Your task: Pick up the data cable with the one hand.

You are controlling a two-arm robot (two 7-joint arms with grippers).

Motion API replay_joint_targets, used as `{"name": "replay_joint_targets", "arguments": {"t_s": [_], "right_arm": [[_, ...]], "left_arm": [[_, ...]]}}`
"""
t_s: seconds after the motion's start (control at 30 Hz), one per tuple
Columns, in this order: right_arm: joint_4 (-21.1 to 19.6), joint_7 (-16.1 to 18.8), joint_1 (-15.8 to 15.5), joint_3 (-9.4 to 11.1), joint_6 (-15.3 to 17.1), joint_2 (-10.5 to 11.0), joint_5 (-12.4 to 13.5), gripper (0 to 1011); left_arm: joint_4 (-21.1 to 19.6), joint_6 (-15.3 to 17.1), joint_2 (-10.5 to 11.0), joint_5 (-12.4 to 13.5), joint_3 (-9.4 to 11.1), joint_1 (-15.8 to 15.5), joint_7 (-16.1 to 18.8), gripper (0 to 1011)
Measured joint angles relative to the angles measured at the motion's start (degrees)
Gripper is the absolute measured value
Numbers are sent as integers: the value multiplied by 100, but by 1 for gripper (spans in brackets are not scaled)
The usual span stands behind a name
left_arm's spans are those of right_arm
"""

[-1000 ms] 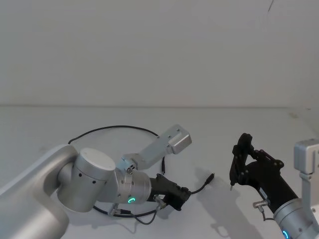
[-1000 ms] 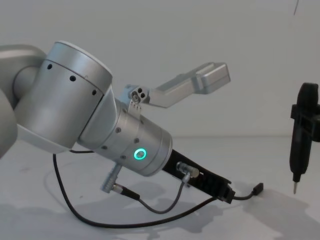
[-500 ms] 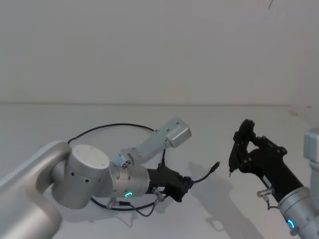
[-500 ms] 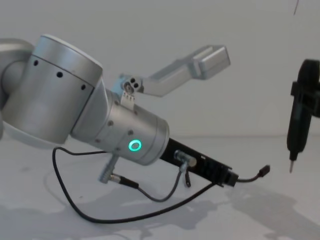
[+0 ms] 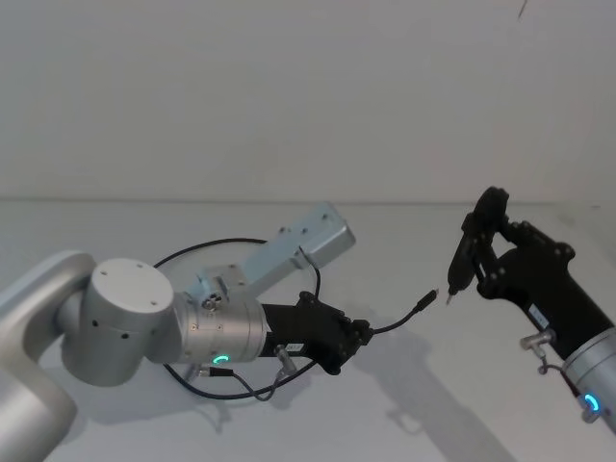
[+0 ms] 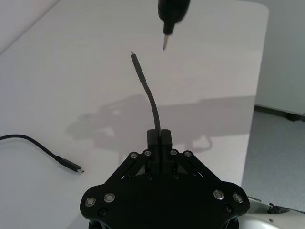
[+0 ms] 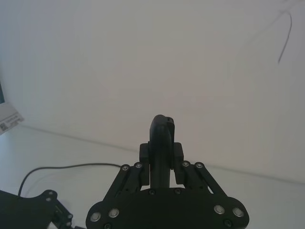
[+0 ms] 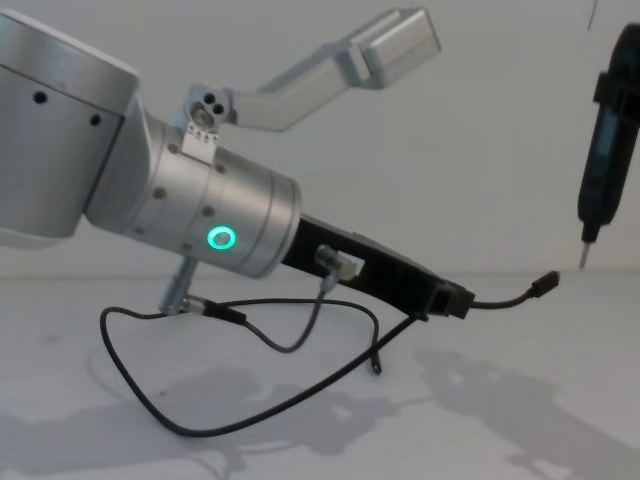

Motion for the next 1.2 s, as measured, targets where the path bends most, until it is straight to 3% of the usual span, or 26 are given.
{"name": "replay_joint_targets", "arguments": {"t_s": [0.6, 0.93, 1.2], "right_arm": [[-144, 260, 170, 204, 69, 29, 287, 279], [130, 363, 287, 134, 126, -111, 572, 279], [307, 412, 375, 65, 111, -139, 645, 279]], "left_arm": [[-303, -41, 409, -128, -31, -101, -356, 34], [-349, -47, 478, -151, -36, -115, -411, 34], [-369, -47, 503, -159, -40, -120, -432, 34]]}}
